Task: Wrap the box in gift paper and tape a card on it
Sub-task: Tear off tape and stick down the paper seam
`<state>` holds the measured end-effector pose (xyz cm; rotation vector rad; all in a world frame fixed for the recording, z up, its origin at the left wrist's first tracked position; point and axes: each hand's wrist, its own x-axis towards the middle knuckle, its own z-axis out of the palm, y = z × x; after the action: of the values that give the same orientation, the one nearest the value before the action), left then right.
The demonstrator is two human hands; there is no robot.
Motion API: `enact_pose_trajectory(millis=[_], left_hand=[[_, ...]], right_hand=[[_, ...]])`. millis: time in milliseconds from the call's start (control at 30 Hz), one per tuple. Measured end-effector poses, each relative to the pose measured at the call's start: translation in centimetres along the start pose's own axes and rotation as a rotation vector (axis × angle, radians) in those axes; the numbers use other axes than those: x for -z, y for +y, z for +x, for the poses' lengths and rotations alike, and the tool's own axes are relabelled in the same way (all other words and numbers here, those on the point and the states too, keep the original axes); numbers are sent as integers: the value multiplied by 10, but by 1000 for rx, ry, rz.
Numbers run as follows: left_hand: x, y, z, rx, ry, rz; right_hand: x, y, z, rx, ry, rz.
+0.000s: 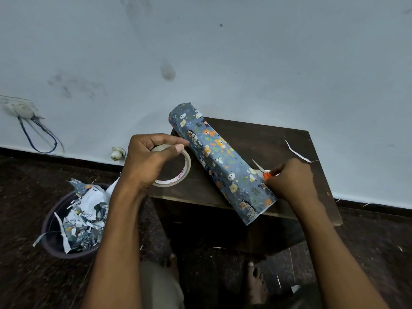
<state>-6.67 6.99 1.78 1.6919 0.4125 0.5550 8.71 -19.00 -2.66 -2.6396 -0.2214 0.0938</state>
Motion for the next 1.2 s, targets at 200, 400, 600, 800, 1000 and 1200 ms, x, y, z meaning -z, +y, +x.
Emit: enact_pose_trajectory(millis=[200, 400, 600, 800, 1000, 1200], left_hand=[[-1, -1, 0, -1, -18, -7], [-1, -2, 1, 16, -11, 8], [-1, -2, 1, 0, -8, 40], [-2, -2, 1, -18, -16, 38], [-1, -3, 2, -23, -34, 25], [-1, -3, 1, -28, -34, 9]], right_hand=[[-4, -4, 6, -54, 17, -90], [-3, -10, 6, -51, -3, -154], [10, -21, -4, 58, 96, -85], [-6, -72, -23, 424, 307, 93], [-37, -89, -30, 549, 292, -72], [-42, -96, -33, 483, 339, -131]])
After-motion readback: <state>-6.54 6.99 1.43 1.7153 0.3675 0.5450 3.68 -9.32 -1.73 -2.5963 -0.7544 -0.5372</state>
